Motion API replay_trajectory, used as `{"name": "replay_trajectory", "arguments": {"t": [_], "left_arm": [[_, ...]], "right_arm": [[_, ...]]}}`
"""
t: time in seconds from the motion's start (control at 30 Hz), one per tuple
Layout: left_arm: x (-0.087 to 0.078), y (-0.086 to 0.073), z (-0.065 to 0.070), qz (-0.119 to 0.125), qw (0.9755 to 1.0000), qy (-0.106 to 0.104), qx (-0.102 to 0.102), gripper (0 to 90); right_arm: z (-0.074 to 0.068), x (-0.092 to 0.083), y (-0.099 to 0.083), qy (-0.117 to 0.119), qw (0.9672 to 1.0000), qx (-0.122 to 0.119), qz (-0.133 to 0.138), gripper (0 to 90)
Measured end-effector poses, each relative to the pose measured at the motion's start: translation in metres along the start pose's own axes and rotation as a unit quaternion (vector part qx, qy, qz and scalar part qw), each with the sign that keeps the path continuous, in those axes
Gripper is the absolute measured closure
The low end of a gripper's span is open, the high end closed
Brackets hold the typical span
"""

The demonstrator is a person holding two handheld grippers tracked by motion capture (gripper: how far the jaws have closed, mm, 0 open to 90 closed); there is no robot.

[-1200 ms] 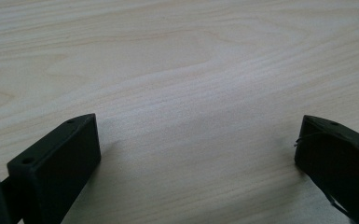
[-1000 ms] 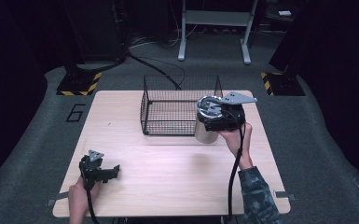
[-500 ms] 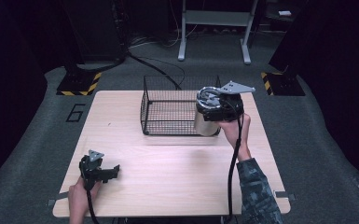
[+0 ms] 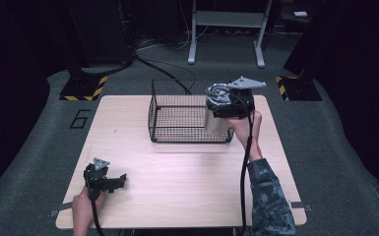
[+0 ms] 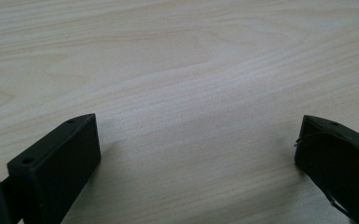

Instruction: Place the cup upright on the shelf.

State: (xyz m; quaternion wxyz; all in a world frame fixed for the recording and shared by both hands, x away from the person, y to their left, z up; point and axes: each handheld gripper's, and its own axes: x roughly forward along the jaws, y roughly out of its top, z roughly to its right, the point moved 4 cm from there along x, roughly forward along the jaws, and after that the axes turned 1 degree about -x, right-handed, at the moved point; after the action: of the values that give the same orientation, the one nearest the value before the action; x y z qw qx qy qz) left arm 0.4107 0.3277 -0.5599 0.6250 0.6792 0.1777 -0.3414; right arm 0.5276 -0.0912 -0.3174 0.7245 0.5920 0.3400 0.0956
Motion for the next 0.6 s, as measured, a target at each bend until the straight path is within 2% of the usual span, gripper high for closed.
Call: {"name": "replay_trajectory", "arguments": {"t": [0.33, 0.4, 0.6], "left_arm": [[0.0, 0.0, 0.0, 0.0, 1.0, 0.0, 0.0, 0.1], [0.0, 0.0, 0.0, 0.0, 1.0, 0.0, 0.0, 0.1], [0.0, 0.0, 0.0, 0.0, 1.0, 0.0, 0.0, 0.0]], "right_arm": [[0.006, 0.014, 0.007, -0.011, 0.9999, 0.009, -0.003, 3.6], [0.007, 0.019, 0.008, -0.018, 0.9998, -0.001, -0.002, 3.6], [0.009, 0.029, 0.009, -0.022, 0.9998, 0.002, -0.004, 3.6]]}}
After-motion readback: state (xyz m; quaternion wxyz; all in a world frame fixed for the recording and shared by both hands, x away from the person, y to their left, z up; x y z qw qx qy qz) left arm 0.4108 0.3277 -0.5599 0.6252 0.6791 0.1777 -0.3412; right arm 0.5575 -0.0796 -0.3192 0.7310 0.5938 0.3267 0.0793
